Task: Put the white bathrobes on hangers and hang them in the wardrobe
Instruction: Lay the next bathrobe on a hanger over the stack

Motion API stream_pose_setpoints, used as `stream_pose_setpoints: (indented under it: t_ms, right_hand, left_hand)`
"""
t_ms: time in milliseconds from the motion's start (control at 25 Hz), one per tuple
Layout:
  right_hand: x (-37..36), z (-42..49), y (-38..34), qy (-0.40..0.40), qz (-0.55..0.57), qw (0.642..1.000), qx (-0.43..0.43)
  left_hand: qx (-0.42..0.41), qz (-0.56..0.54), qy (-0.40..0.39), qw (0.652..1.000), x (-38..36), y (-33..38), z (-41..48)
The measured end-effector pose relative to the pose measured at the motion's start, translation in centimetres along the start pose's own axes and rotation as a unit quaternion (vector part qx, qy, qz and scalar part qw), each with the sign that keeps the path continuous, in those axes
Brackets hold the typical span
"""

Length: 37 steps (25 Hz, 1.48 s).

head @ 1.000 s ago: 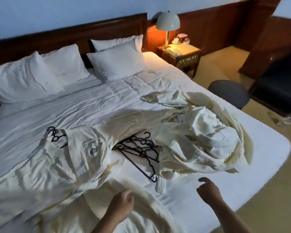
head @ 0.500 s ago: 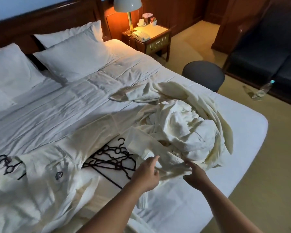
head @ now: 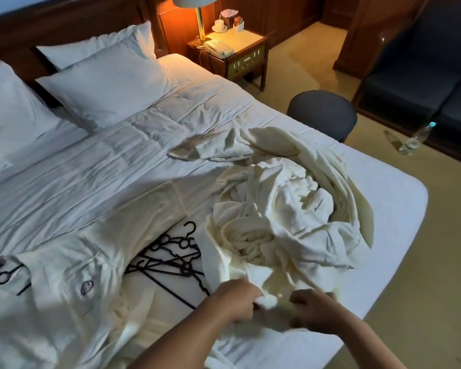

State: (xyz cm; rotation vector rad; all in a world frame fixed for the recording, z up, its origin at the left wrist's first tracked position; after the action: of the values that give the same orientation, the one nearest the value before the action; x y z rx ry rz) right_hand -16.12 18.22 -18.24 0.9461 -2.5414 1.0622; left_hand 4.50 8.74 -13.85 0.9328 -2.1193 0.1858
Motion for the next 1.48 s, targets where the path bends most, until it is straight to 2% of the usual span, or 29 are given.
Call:
stream_pose_setpoints:
  t_ms: [80,120,160,280,400,520,640,760,920,1040,1120,1240,1320,1400,1480]
  right_hand:
    - [-0.5,-0.1,1.8,0.021,-0.143,0.988,-0.052]
    - [-1.0,0.0,2.8,0.03,-0.166,0.984,-0.063]
    - [-1.4,0.1,3.3,0.048,-0.167,0.983,-0.066]
    - [-2.0,-0.4,2.5,0.125,-0.045,0.991,-0.01]
    - [-2.3,-1.3,-0.6,0.137,-0.024,0.989,0.053]
    - [-2.5,-2.1,-2.9,0.152,-0.023,0.983,0.099]
    - [-3.3,-5.3,-6.5,0.183,0.071,0.972,0.131]
    - [-4.6,-10.8,-12.5,0.24,0.181,0.935,0.188]
    - [-3.9,-19.0,-22.2,0.277,0.261,0.883,0.273]
    - [-1.8,-27.2,-30.5,0.3,0.232,0.847,0.372]
    - [-0.9,-31.7,-34.8,0.259,0.209,0.842,0.424]
    - [-0.3,-35.2,-38.3,0.139,0.1,0.861,0.479]
    - [-0.7,-34.2,-38.7,0.109,-0.068,0.891,0.436]
    - [-2.3,-30.9,-37.2,0.122,-0.214,0.904,0.35]
    - [-4.9,-27.7,-35.1,0.111,-0.192,0.924,0.313]
  left_hand:
    - [0.008,-0.094,-0.02,0.995,-1.1,-1.3,-1.7]
    - [0.016,-0.136,-0.02,0.99,-1.6,-1.9,-2.7]
    - [0.028,-0.171,-0.013,0.985,-1.9,-2.5,-3.6]
    - [0.063,-0.224,0.029,0.972,-1.6,-3.2,-7.8]
    - [0.116,-0.27,0.134,0.946,0.0,-4.5,-13.2]
    - [0.13,-0.378,0.251,0.882,1.8,-6.4,-19.2]
    - [0.115,-0.453,0.354,0.81,3.1,-6.3,-26.1]
    - [0.105,-0.494,0.44,0.743,2.6,-5.6,-33.5]
    - [0.143,-0.534,0.563,0.614,1.6,-5.7,-43.7]
    - [0.122,-0.548,0.638,0.527,2.1,-5.0,-50.8]
    - [0.103,-0.56,0.666,0.481,2.0,-4.6,-54.7]
    - [0.081,-0.575,0.704,0.409,0.9,-4.9,-58.9]
    - [0.079,-0.589,0.717,0.365,-1.2,-5.8,-60.9]
    - [0.105,-0.606,0.7,0.364,-4.0,-6.7,-60.9]
    - [0.17,-0.607,0.662,0.405,-7.0,-7.0,-59.3]
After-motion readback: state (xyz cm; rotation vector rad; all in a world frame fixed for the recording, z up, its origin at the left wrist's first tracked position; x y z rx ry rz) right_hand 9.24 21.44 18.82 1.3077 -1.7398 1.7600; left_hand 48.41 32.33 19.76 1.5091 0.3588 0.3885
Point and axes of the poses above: each hand's wrist, its own z-axis towards the middle knuckle, its own x-axis out of the back of the hand, y = z × x, the point moved 2 cm from there along z, towards the middle knuckle, and after that the axes turned 14 degrees about z, right-handed, at the moved point
